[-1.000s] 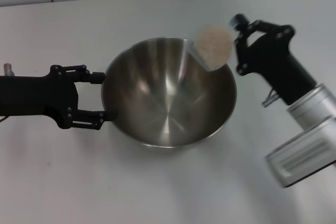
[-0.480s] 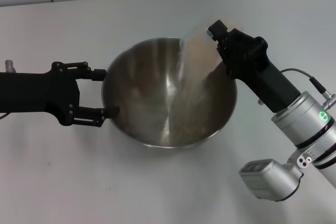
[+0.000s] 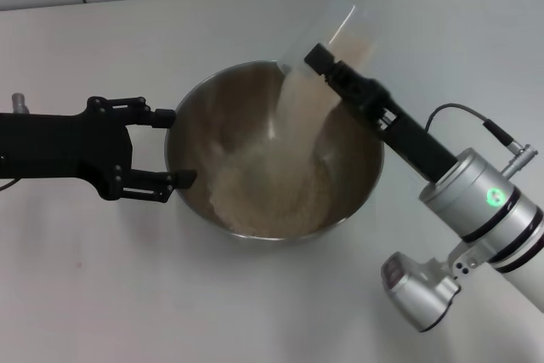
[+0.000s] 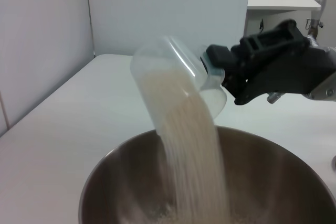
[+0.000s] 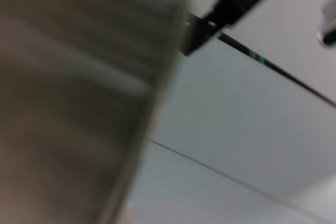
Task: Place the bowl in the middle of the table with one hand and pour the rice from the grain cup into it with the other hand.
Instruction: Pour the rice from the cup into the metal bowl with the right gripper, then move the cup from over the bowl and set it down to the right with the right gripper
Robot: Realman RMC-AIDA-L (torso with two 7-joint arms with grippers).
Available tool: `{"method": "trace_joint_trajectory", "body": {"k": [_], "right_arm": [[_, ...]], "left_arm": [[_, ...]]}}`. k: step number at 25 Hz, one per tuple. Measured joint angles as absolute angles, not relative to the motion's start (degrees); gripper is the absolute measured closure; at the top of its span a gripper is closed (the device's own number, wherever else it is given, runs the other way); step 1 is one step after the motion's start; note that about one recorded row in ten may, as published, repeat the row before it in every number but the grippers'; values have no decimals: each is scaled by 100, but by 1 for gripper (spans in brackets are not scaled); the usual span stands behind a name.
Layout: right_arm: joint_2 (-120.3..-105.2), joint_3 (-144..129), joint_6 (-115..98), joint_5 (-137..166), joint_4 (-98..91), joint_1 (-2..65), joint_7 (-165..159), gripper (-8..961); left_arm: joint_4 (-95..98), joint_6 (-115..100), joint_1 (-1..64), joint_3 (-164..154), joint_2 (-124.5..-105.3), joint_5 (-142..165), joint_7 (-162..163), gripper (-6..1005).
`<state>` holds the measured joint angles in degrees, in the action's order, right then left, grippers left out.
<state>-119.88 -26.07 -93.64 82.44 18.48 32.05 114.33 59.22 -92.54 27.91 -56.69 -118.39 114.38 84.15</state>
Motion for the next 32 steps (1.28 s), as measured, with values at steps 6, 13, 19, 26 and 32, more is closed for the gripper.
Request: {"method": "trace_joint_trajectory", "body": {"k": [6, 13, 19, 26, 32], "right_arm": [[-11988, -2456, -9208, 8656, 2063, 3349, 12796, 940], [-11988, -1897, -8751, 9217, 2202, 3327, 13285, 939], [-11954, -475, -9117, 9243, 2927, 3094, 9327, 938], [-11950, 247, -9297, 9238, 2523, 2698, 4218, 937], [-11946, 940, -8570, 9225, 1277, 2490, 342, 937]], "left_arm": [[5914, -9239, 2824, -5692, -11839, 11467, 8455, 137], [5906, -9228, 2834, -5729, -11838, 11445, 8452, 137], [5905, -9227, 2833, -5731, -11838, 11449, 8448, 137], [5906, -9227, 2821, -5730, -11839, 11455, 8462, 137], [5907, -9231, 2810, -5730, -11839, 11435, 8446, 137]]}}
